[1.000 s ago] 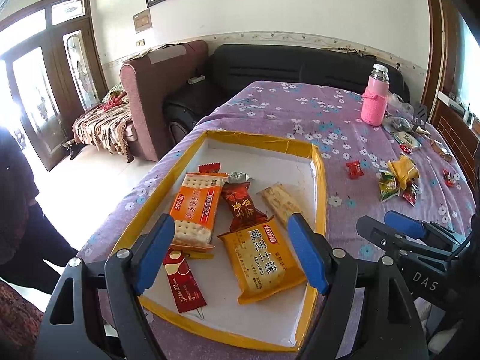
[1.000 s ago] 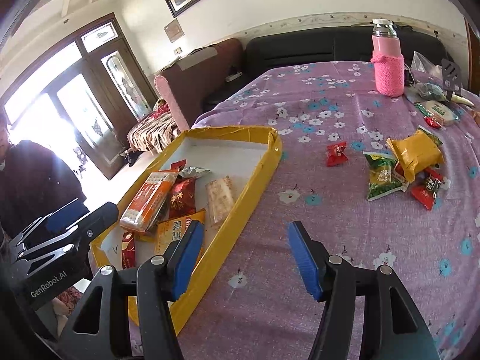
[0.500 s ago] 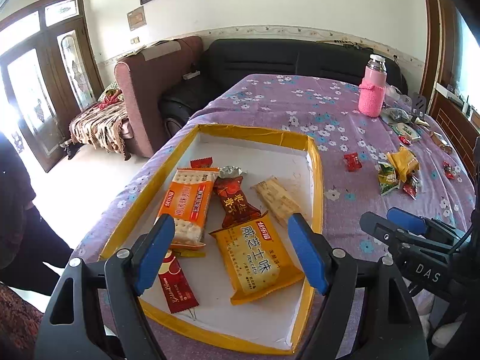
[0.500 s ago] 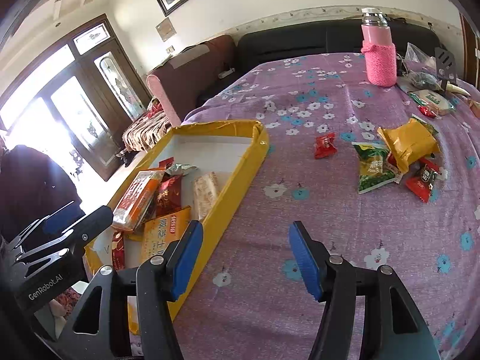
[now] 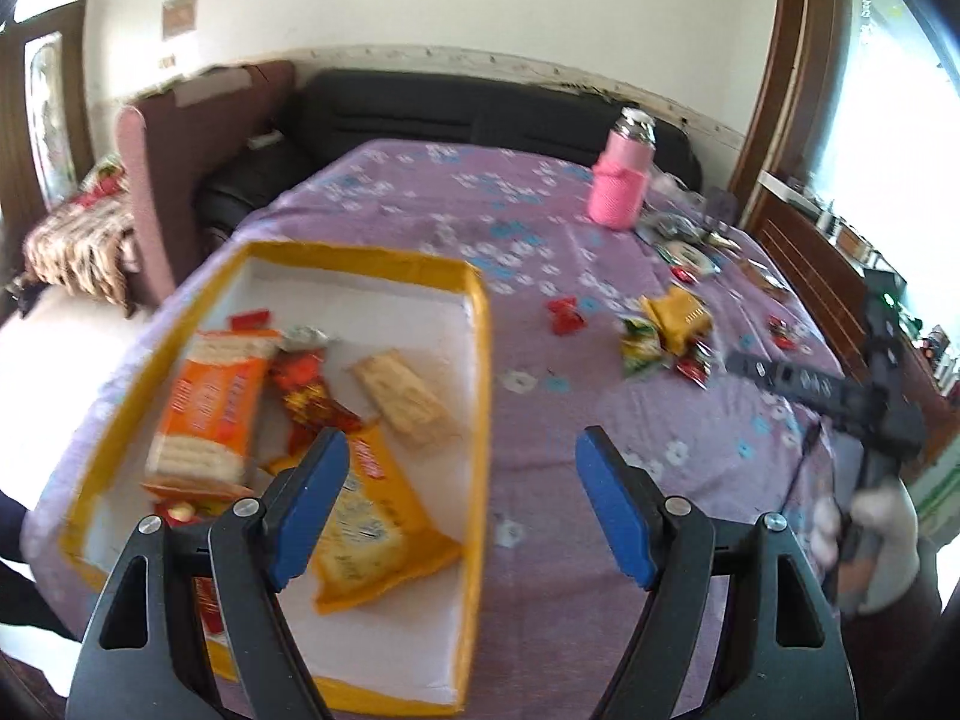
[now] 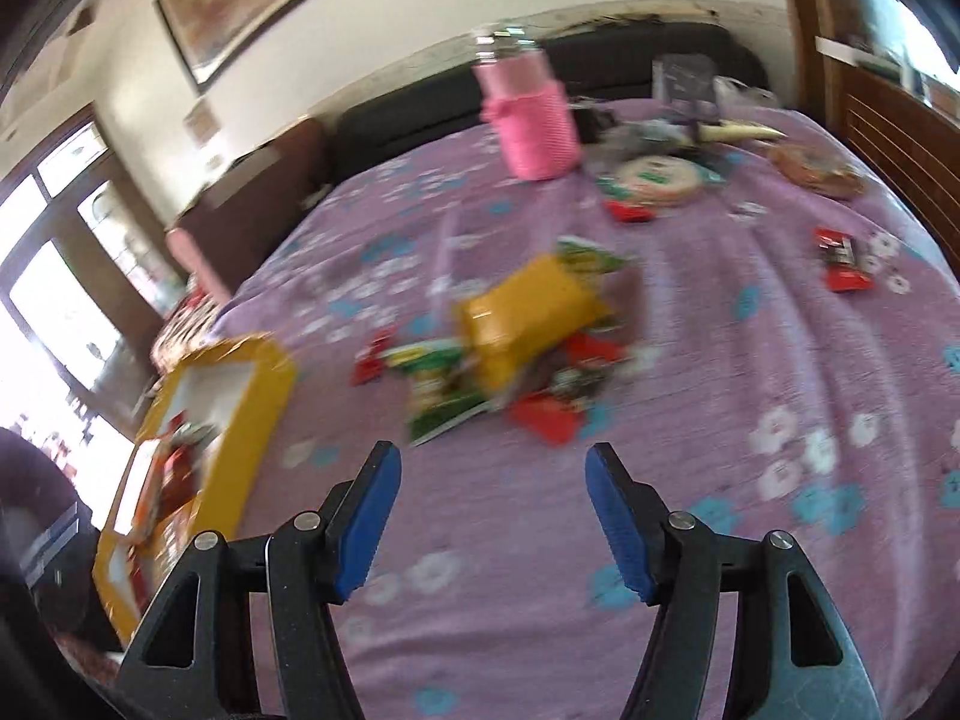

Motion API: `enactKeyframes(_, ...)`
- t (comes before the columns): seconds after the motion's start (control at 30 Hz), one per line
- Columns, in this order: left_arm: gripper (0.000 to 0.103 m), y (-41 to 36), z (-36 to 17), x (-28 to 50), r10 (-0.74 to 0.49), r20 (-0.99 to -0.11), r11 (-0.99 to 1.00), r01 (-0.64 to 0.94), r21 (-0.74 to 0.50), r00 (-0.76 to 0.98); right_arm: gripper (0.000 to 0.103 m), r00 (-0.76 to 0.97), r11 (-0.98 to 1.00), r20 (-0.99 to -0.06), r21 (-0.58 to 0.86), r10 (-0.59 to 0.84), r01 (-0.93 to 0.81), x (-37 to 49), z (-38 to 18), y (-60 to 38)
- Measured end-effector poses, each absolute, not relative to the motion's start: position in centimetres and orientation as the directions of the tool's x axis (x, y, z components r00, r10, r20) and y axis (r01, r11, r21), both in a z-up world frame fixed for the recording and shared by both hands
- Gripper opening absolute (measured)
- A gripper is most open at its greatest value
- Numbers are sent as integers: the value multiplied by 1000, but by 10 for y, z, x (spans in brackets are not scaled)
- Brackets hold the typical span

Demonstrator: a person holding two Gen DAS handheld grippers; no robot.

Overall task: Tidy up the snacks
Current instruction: 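Grasp the yellow-wrapped pack with the left tool while the right tool grasps a red candy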

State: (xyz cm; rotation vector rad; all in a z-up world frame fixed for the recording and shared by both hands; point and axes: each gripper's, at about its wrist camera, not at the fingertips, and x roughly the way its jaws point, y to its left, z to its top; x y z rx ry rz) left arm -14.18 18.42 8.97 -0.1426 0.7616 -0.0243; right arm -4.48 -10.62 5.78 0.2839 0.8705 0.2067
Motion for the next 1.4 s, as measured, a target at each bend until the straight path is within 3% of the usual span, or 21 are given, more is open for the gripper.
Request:
enactKeyframes(0.27,78,182,89,-142,-98,-693,986,-23,-163,715,68,657,949,-720,315,222,25,31,64,-124)
enactKeyframes(0.53,78,185,87,-144,-101,-702,986,-21,-163,705,65,535,998,-844,57,40,15,113,40,-91)
enactKeyframes(0.57,78,185,87,-144,-104,-702,986,-19,-165,705,56,520,1000,-854,-14,-5,-13,110,39,-84)
enactKeyframes(0.6,78,186,87,-145,-107,-700,986,-15,-166,706,40,510,996,-859,-73,-37,-50,104,39,-78)
enactKeyframes(0.67,78,187,87,-144,-116,-695,985,-7,-171,709,30,463,992,-886,-69,-13,-105,87,38,-78)
enactKeyframes(0.83,78,176,82,-140,-156,-694,982,34,-186,703,35,313,952,-929,108,199,-285,15,31,-77)
enactKeyframes(0.87,78,173,81,-140,-161,-697,982,42,-185,699,33,294,936,-920,165,260,-310,4,33,-78)
enactKeyframes(0.93,78,167,79,-141,-169,-701,982,59,-177,693,37,340,922,-873,254,348,-293,-19,46,-94)
enactKeyframes(1.0,78,161,79,-141,-180,-706,982,79,-174,685,57,433,945,-844,244,318,-218,-33,55,-116)
enactKeyframes(1.03,78,158,80,-141,-186,-707,981,91,-170,683,60,474,959,-835,219,280,-181,-40,57,-125)
enactKeyframes(1.23,78,141,78,-139,-226,-716,974,152,-168,661,58,486,981,-852,183,193,-68,-82,42,-158)
enactKeyframes(1.4,78,117,71,-127,-283,-734,959,205,-197,617,55,511,988,-846,135,155,-77,-105,35,-149)
